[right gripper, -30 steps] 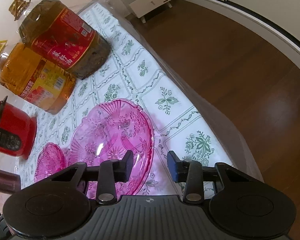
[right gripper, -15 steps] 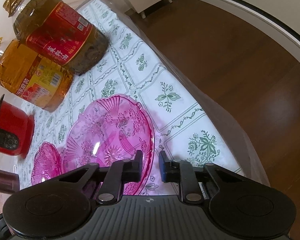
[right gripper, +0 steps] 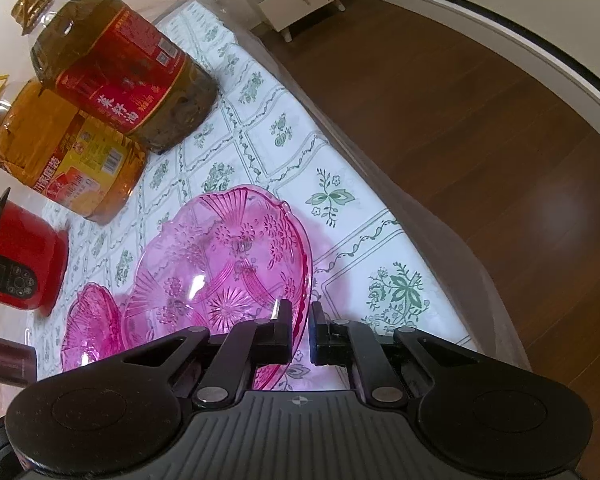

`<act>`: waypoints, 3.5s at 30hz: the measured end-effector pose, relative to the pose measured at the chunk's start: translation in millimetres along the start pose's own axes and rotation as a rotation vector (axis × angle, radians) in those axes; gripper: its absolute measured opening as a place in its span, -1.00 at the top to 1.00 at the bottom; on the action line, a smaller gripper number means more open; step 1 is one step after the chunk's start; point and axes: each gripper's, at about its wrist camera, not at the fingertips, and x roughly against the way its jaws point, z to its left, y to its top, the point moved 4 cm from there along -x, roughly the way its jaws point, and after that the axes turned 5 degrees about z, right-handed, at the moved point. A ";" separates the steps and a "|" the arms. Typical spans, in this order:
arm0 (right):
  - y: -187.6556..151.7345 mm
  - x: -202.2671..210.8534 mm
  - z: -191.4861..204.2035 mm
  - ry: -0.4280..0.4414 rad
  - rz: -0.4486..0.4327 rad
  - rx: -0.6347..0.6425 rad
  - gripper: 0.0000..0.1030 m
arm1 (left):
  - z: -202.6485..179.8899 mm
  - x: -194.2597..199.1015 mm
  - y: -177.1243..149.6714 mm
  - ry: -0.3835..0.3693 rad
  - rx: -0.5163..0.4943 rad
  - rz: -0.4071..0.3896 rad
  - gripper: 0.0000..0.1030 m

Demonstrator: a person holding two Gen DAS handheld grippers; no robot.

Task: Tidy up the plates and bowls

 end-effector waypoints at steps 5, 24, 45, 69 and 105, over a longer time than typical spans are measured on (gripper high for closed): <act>-0.3 18.5 5.8 -0.004 -0.031 0.018 0.85 | -6.8 13.9 0.0 -0.021 -0.011 -0.015 0.82; -25.4 49.9 108.1 0.059 -0.061 0.123 0.85 | 42.1 108.4 22.9 -0.002 -0.039 -0.121 0.81; -62.1 -35.1 176.0 0.044 0.053 0.183 0.84 | 149.9 102.1 40.3 0.071 0.072 -0.081 0.81; -64.9 -51.8 180.3 0.026 0.040 0.181 0.09 | 167.6 98.3 50.3 0.132 0.063 -0.126 0.58; -137.0 67.0 209.1 0.128 -0.115 0.226 -0.02 | 153.9 220.6 -4.6 0.076 -0.020 -0.270 0.40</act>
